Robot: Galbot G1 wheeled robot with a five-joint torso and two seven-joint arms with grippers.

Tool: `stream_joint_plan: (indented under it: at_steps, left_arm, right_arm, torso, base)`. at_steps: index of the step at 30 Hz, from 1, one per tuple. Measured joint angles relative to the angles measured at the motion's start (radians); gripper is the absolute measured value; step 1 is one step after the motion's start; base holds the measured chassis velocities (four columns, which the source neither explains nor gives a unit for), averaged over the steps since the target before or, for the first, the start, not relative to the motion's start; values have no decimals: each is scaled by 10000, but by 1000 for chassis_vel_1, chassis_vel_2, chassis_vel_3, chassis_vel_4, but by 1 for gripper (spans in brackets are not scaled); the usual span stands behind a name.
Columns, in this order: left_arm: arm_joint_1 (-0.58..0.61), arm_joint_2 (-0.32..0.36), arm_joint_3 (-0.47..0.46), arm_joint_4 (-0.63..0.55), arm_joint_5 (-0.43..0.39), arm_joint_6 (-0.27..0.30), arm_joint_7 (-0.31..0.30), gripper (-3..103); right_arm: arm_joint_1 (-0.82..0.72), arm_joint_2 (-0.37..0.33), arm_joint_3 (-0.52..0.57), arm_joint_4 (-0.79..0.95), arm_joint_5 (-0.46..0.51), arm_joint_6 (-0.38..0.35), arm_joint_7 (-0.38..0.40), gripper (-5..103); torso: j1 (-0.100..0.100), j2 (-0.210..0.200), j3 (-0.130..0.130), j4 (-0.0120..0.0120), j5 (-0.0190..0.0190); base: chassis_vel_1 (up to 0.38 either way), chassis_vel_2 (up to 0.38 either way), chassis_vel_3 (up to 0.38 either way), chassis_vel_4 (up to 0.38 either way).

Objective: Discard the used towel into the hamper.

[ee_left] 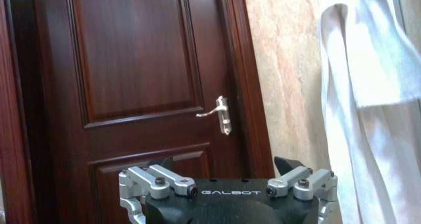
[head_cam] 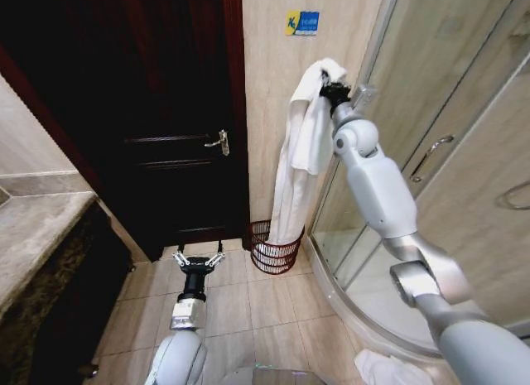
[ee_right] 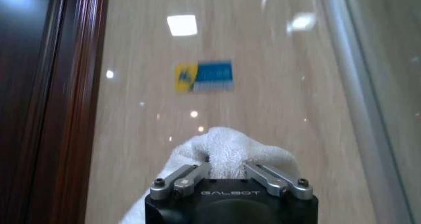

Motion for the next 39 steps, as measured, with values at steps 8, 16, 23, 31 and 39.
stream_joint_plan:
  at_steps: [8, 16, 23, 31, 39]
  left_arm:
    - [-82, 53, 16, 76, -86, -57, 4, 100]
    - [-472, 52, 169, 148, -574, 71, -26, 100]
    - [-519, -25, -171, 384, -275, 157, -163, 100]
    - [-853, 337, -953, 843, -1790, 394, 361, 100]
    - [-875, 58, -1508, 540, -2901, 947, 1919, 100]
  right_arm:
    - [-702, 307, -18, 417, -129, -143, -13, 7]
    - [-1966, 19, -374, 875, -190, -319, 26, 7]
    - [-2360, -205, -680, 880, -202, -284, 86, 7]
    - [-2630, -810, -1018, 1515, 75, -483, 406, 7]
    - [-3362, -1493, -732, 2551, 659, -583, 388, 7]
  torso:
    - [-183, -386, -220, 1, -6]
    - [-392, -845, -460, -2, -3]
    - [-538, -1166, -641, 1, -3]
    - [-721, -1570, -859, -3, -5]
    - [-893, -1946, -1068, -1, -2]
  base:
    - [0, 0, 0, 0]
    - [0, 0, 0, 0]
    - [0, 0, 0, 0]
    - [0, 0, 0, 0]
    - [0, 0, 0, 0]
